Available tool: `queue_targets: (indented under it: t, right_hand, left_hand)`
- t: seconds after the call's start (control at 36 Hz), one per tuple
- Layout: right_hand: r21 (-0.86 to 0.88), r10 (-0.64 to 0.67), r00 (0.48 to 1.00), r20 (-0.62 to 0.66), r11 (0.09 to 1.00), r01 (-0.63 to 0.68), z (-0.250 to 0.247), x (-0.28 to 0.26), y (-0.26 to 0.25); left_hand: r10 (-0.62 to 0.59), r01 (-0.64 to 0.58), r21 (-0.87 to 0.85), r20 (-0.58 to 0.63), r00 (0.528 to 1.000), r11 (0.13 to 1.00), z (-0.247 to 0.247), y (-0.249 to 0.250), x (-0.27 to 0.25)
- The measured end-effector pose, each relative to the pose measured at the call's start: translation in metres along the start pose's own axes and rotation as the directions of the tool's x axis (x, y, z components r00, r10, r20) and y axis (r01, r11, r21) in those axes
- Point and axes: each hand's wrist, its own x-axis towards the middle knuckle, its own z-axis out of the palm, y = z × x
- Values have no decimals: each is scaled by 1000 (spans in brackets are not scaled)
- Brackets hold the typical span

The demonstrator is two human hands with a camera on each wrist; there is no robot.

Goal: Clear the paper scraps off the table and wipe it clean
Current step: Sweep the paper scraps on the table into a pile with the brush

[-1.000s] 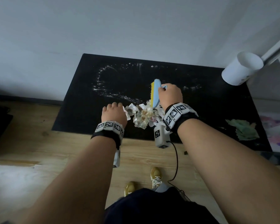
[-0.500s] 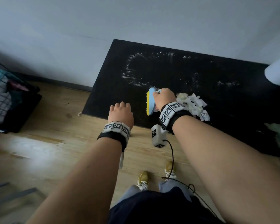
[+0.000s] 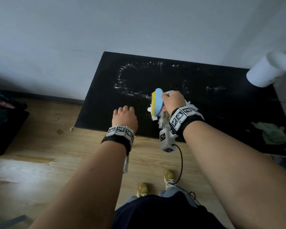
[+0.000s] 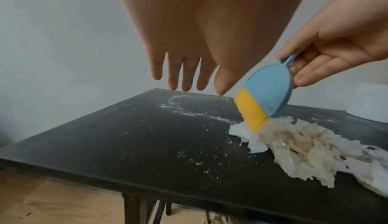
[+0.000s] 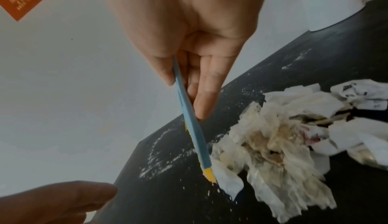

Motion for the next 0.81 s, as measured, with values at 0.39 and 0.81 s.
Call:
queue_targets:
  t: [0.39,0.81]
  right_hand:
    - [198,40,970,-238,980,8,-107,8,47]
    - [64,144,940,-310,989,-130,-259,59,184]
  left_hand:
    - [179,-177,44,-59,982,983,-28,93,21]
    - [330,-329,51,-20,944,943,-22,291,53]
